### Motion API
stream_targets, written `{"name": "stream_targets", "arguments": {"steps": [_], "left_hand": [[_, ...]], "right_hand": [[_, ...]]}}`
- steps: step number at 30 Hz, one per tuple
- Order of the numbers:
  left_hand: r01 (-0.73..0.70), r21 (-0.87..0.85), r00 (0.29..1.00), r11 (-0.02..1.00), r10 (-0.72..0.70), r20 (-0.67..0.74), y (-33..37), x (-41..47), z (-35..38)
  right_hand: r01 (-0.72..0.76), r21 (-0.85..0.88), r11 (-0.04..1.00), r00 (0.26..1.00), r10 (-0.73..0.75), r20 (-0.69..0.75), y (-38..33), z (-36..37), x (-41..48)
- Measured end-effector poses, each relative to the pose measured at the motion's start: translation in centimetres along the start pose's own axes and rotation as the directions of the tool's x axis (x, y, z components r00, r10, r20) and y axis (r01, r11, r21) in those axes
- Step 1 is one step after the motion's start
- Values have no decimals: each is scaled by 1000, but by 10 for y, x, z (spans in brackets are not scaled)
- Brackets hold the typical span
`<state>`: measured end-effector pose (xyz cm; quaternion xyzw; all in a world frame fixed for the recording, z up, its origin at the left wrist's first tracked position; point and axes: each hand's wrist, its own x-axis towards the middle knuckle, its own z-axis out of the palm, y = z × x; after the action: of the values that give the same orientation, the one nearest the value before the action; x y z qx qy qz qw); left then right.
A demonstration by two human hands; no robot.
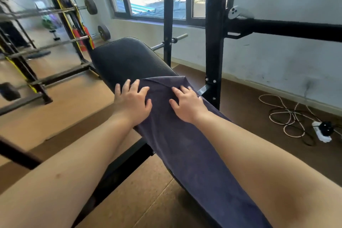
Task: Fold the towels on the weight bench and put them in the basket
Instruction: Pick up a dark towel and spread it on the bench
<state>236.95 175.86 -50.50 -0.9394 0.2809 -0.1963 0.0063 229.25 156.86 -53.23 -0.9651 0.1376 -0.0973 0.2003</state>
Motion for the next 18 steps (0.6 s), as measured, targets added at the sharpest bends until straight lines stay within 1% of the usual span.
{"name": "stream_targets", "arguments": {"steps": [2,5,8,11,14,16,18], "left_hand": [[34,10,999,999,-34,-13,-5,9,2],[32,33,998,999,-31,-52,-14,17,6],[14,48,994,999,-9,-105,-23,23,8],[-26,63,986,998,36,-165,-34,29,5],[-26,80,983,996,40,-177,-46,31,0],[-12,102,982,995,31,-185,-56,29,-4],[11,127,973,992,19,-231,-65,25,-11]], "right_hand": [[23,-18,1000,1000,-23,8,-7,-3,21],[25,-8,1000,999,-24,41,-15,-7,49],[-24,53,998,998,21,67,-19,-9,71],[-106,103,989,992,97,84,-20,-8,86],[-139,146,979,987,126,98,-19,-6,91],[-132,183,974,991,123,61,-18,-6,88],[-66,208,976,994,82,-70,-17,-7,85]]}}
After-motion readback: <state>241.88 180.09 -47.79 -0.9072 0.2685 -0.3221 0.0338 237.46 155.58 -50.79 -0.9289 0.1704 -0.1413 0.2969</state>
